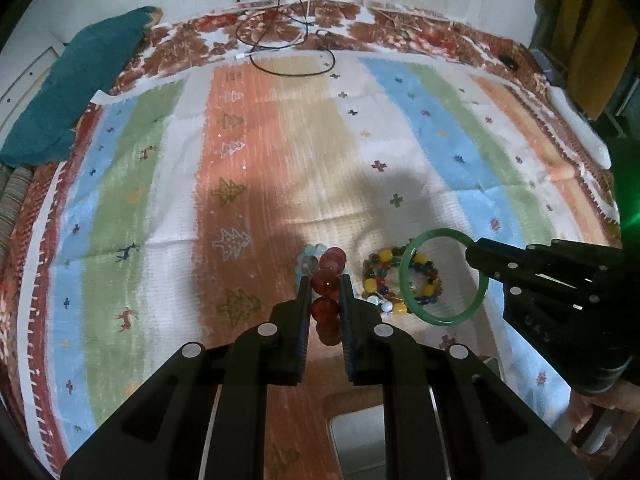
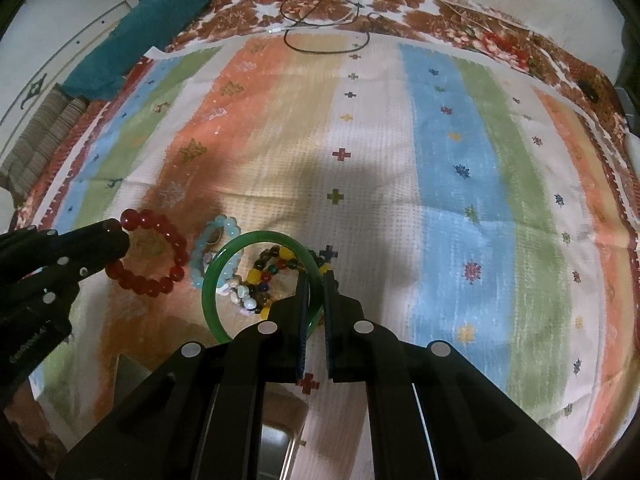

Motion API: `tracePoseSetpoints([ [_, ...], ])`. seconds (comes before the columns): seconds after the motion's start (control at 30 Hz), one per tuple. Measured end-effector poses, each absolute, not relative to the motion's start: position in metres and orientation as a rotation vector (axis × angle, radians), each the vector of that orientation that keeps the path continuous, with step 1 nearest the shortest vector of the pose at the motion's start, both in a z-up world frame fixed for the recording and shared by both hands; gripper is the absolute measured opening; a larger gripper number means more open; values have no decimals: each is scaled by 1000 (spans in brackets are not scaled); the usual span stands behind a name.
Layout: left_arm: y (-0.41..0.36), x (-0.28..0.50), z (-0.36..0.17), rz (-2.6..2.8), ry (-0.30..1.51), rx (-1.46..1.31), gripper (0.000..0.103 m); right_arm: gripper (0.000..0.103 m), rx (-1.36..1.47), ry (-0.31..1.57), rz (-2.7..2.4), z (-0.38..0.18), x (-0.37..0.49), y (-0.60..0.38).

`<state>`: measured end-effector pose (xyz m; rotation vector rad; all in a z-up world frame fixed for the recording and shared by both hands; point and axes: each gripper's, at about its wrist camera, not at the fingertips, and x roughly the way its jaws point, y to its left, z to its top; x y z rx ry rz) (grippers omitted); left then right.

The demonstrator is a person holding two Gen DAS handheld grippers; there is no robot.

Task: Organize jewelry
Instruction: 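Carry the red bracelet and green bangle into the tin box with both tools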

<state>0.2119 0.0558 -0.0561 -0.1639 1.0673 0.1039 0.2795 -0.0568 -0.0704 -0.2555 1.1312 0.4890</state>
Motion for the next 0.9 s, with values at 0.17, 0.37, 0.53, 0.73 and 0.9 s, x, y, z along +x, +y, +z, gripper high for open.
tracePoseSetpoints([
  [0.17, 53, 204, -48, 100, 1050, -171, 13, 8, -250, 1114, 489, -63, 273, -61],
  [0.37, 50, 192, -39, 91, 1027, -176, 13, 8, -254, 1097, 493, -56, 263, -64],
  [0.53, 47, 183, -33, 82, 1015, -180, 13, 8, -251, 1083, 502, -50, 254, -66],
  [0.73, 41, 170, -26, 83, 990, -171, 13, 8, -248, 1066, 509, -42, 242, -70],
  [0.9, 36, 156, -19, 74, 970, -172, 13, 8, -242, 1053, 514, -37, 230, -75],
])
